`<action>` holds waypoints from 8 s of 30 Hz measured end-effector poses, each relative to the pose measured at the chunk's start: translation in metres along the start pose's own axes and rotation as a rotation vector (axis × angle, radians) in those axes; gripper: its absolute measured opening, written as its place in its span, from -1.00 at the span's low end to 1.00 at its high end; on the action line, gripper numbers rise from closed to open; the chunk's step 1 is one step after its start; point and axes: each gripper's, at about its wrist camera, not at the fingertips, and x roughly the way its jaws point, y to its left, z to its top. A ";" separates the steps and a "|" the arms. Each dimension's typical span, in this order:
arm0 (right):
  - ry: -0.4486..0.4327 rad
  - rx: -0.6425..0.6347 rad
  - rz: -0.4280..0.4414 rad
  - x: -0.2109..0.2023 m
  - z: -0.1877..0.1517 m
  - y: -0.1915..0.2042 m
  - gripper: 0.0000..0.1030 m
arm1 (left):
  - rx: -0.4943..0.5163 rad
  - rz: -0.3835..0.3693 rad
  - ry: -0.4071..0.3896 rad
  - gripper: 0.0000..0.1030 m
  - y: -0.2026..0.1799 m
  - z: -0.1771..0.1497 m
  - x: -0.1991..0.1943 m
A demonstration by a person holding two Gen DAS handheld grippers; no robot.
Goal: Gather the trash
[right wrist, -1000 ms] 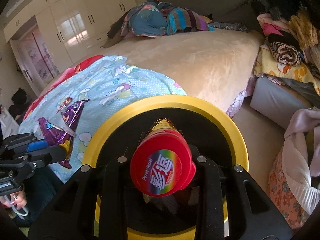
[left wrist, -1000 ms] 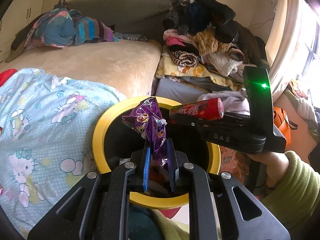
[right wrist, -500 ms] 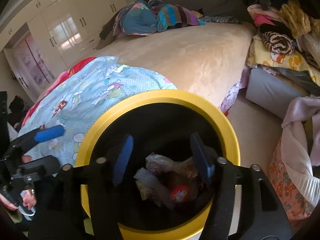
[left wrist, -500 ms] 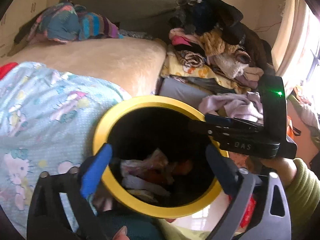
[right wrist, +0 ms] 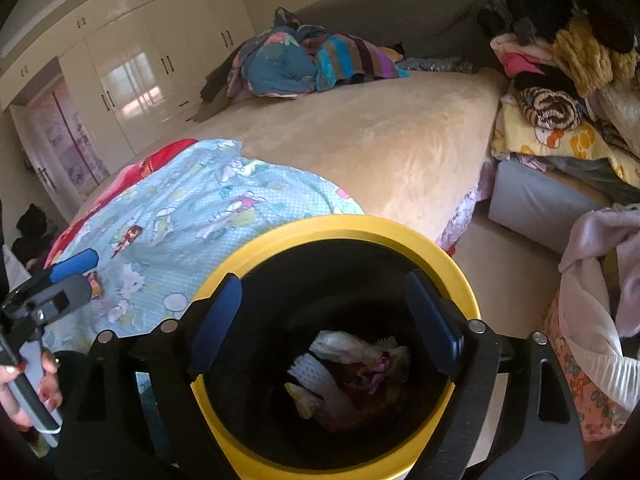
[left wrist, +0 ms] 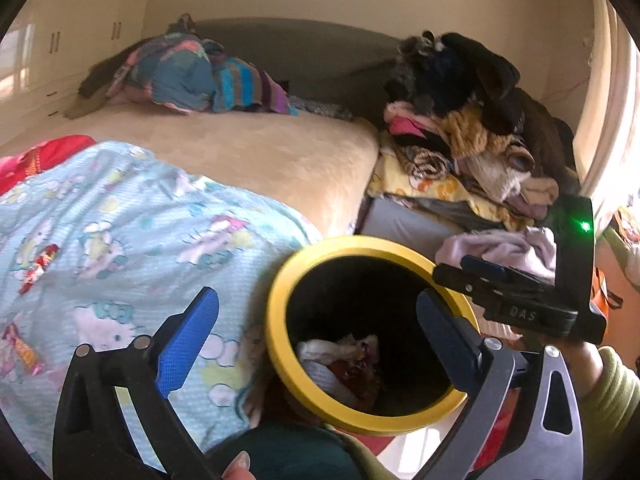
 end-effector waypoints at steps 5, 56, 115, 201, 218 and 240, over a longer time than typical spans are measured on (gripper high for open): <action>-0.031 -0.023 0.020 -0.008 0.003 0.017 0.55 | -0.004 0.037 -0.048 0.87 0.011 0.005 -0.019; 0.236 -0.623 0.479 0.120 -0.034 0.355 0.28 | -0.475 0.442 -0.128 0.85 0.310 -0.020 -0.134; 0.150 -0.196 0.383 0.075 -0.004 0.201 -0.60 | -0.256 0.169 0.042 -0.86 0.222 0.000 -0.023; -0.059 0.078 -0.023 -0.038 -0.013 0.024 0.77 | 0.053 0.014 0.148 0.87 0.004 -0.022 -0.006; -0.355 -0.101 -0.045 -0.075 -0.044 0.152 0.79 | -0.077 0.308 -0.108 0.88 0.070 -0.046 -0.133; -0.408 -0.213 -0.060 -0.072 -0.072 0.190 0.79 | -0.115 0.311 -0.178 0.88 0.087 -0.065 -0.157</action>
